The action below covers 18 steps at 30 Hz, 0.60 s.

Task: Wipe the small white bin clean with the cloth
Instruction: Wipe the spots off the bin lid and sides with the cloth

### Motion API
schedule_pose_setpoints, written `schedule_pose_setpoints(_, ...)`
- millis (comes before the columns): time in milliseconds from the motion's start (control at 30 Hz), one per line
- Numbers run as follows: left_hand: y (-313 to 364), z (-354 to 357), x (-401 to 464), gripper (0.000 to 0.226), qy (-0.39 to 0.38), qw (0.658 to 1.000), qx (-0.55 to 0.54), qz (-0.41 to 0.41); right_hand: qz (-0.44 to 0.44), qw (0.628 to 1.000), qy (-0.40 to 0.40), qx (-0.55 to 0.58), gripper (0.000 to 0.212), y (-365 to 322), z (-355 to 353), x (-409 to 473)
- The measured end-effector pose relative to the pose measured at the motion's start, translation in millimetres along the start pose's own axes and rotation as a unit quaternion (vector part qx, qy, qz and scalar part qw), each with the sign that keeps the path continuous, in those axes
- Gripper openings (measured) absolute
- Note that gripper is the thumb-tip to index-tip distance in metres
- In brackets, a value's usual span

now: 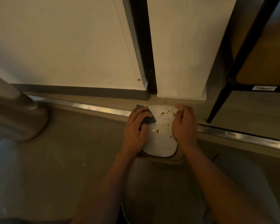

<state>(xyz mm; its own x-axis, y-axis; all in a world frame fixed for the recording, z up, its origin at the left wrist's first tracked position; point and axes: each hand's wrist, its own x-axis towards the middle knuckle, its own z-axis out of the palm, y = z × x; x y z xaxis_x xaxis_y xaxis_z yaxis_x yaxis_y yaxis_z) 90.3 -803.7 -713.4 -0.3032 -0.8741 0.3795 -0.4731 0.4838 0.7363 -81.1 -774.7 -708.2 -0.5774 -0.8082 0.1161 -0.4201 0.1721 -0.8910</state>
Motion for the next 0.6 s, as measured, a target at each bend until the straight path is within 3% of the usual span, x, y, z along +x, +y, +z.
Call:
schedule_pose_setpoints(367, 4.0, 5.0, -20.6, 0.037, 0.001, 0.999, 0.041, -0.035, -0.026, 0.999, 0.002, -0.018, 0.032, 6.9, 2.2, 1.5)
schedule_pose_setpoints(600, 13.3, 1.0, -8.7, 0.039, -0.001, 0.987, -0.024, -0.162, -0.025, 1.000, -0.005, -0.011, 0.031, 1.6, -0.1, 1.0)
